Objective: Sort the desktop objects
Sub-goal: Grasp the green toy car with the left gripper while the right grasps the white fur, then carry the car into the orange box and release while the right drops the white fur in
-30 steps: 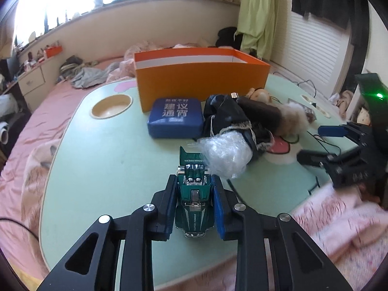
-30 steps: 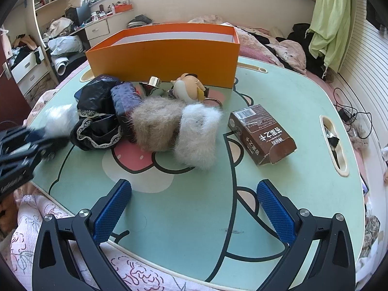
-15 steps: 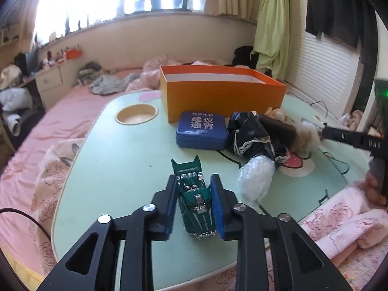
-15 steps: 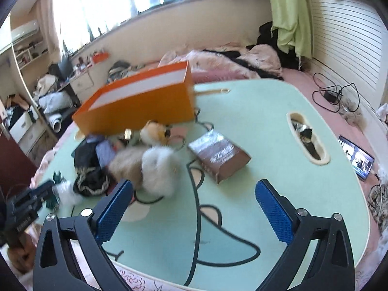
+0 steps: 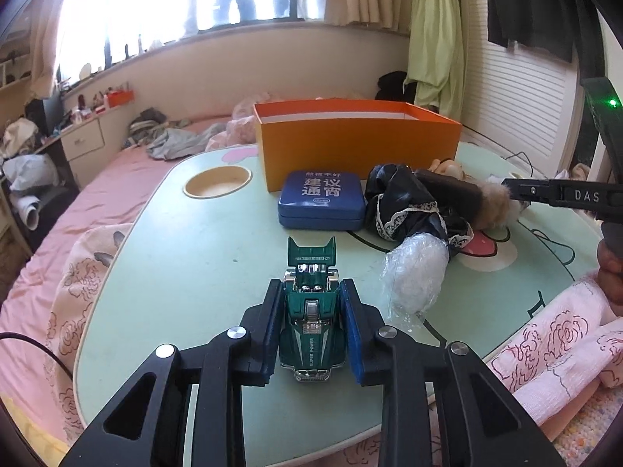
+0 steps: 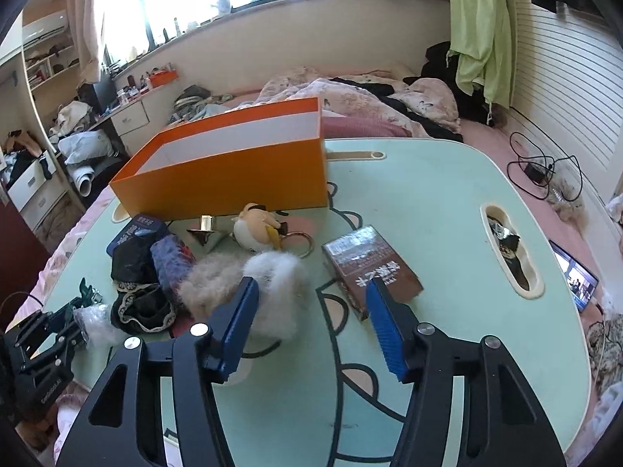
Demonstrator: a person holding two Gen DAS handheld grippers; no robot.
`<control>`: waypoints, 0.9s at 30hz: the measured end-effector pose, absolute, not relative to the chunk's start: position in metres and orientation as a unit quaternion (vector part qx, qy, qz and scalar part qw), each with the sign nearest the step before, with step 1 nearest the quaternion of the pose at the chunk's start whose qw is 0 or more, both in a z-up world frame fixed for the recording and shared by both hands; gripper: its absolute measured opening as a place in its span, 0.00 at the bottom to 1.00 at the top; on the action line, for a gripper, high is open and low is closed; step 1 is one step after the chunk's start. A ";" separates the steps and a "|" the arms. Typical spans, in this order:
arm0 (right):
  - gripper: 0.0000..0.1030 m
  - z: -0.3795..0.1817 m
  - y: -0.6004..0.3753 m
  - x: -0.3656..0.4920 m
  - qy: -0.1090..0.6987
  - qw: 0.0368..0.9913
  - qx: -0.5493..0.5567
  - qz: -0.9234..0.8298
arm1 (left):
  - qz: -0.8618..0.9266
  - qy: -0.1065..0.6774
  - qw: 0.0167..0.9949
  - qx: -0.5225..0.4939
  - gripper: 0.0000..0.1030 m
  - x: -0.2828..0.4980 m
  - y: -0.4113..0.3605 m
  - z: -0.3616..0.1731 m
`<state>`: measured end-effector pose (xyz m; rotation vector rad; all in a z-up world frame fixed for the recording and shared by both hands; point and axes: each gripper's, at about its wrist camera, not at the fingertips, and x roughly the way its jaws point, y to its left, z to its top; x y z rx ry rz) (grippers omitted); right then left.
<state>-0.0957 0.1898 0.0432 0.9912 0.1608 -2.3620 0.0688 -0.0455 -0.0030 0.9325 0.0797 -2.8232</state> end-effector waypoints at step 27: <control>0.23 0.061 0.197 -0.081 0.019 0.351 0.329 -0.877 | -0.963 0.057 0.074 0.253 0.06 0.073 -0.062 0.048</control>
